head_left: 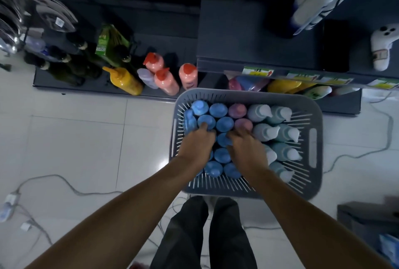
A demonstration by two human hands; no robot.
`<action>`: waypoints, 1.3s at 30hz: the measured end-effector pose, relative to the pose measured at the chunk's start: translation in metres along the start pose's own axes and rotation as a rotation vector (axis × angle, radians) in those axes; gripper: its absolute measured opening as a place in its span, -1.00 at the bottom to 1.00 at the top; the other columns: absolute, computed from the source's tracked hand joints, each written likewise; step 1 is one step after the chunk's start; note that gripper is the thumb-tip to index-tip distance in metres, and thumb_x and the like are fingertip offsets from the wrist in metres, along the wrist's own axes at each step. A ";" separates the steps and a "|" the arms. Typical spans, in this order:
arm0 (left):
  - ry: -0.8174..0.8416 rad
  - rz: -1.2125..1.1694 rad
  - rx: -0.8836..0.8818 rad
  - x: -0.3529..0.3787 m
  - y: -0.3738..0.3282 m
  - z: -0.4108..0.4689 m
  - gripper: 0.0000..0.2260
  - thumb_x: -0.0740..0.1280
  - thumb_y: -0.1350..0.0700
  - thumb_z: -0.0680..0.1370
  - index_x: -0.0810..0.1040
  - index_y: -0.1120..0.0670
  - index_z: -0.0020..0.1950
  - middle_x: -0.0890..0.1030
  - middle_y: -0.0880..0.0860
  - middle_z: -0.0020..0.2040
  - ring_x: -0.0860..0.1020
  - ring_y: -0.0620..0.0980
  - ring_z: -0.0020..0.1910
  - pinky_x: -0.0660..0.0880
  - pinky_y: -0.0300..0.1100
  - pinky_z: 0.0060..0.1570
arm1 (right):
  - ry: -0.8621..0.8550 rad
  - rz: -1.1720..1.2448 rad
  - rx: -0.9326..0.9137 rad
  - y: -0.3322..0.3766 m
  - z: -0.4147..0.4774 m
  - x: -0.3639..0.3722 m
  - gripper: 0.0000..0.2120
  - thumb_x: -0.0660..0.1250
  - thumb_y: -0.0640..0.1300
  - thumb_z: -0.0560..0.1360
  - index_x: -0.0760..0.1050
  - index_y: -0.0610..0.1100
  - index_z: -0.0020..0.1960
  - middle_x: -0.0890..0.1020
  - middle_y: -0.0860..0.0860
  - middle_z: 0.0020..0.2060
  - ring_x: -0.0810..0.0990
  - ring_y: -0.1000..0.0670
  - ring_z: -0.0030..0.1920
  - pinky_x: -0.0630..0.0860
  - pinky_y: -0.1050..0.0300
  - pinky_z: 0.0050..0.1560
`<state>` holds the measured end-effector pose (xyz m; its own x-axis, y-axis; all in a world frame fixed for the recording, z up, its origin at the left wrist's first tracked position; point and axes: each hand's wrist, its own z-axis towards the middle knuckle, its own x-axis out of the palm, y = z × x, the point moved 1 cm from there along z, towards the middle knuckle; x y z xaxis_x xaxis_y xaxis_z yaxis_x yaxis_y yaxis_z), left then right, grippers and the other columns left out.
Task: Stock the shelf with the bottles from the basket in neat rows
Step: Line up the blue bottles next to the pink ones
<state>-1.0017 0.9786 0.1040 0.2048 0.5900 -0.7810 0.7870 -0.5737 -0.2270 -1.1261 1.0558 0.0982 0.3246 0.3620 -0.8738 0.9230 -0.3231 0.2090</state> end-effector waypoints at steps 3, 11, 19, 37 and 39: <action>-0.016 0.040 0.000 0.001 -0.002 0.002 -0.76 0.30 0.32 0.56 0.54 0.15 0.20 0.44 0.16 0.29 0.59 0.22 0.09 0.43 -0.02 -0.13 | -0.033 -0.014 -0.009 -0.001 -0.002 0.006 -0.64 0.51 -0.32 0.34 0.61 -0.23 0.13 0.64 -0.19 -0.02 0.66 -0.24 -0.09 0.56 -0.01 -0.24; -0.066 0.121 0.016 -0.004 -0.006 0.009 -0.84 0.29 0.29 0.56 0.61 0.13 0.06 0.59 0.13 0.15 0.62 0.13 0.05 0.30 -0.13 -0.15 | -0.011 0.039 -0.053 0.000 0.003 0.006 -0.82 0.48 -0.33 0.35 0.61 -0.24 -0.05 0.64 -0.18 -0.14 0.66 -0.24 -0.16 0.57 -0.05 -0.29; -0.065 0.131 -0.049 -0.059 -0.021 -0.008 -0.82 0.26 0.28 0.59 0.58 0.22 0.15 0.58 0.19 0.16 0.60 0.18 0.12 0.45 -0.08 -0.09 | -0.159 0.159 -0.067 -0.008 -0.017 -0.041 -0.88 0.44 -0.24 0.39 0.64 -0.22 -0.07 0.64 -0.15 -0.11 0.62 -0.23 -0.11 0.57 -0.06 -0.27; -0.279 0.076 0.193 -0.295 -0.096 -0.104 -0.85 0.45 0.19 0.41 0.48 0.15 -0.21 0.46 0.13 -0.20 0.62 0.26 -0.06 0.50 -0.04 -0.22 | -0.323 0.054 -0.123 -0.020 -0.090 -0.293 -0.80 0.32 -0.06 0.53 0.62 -0.12 0.06 0.60 -0.05 0.00 0.59 -0.15 0.05 0.50 -0.02 0.02; -0.289 0.079 0.221 -0.319 -0.107 -0.115 -0.88 0.46 0.17 0.43 0.58 0.16 -0.11 0.54 0.16 -0.11 0.61 0.24 -0.04 0.55 -0.02 -0.17 | -0.357 0.052 -0.131 -0.021 -0.103 -0.317 -0.89 0.33 -0.07 0.51 0.55 -0.11 -0.13 0.56 -0.02 -0.13 0.57 -0.14 -0.05 0.45 0.02 -0.10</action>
<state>-1.0846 0.9176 0.4441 0.0619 0.3721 -0.9261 0.6242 -0.7385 -0.2550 -1.2269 1.0376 0.4164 0.3012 0.0135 -0.9535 0.9331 -0.2100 0.2918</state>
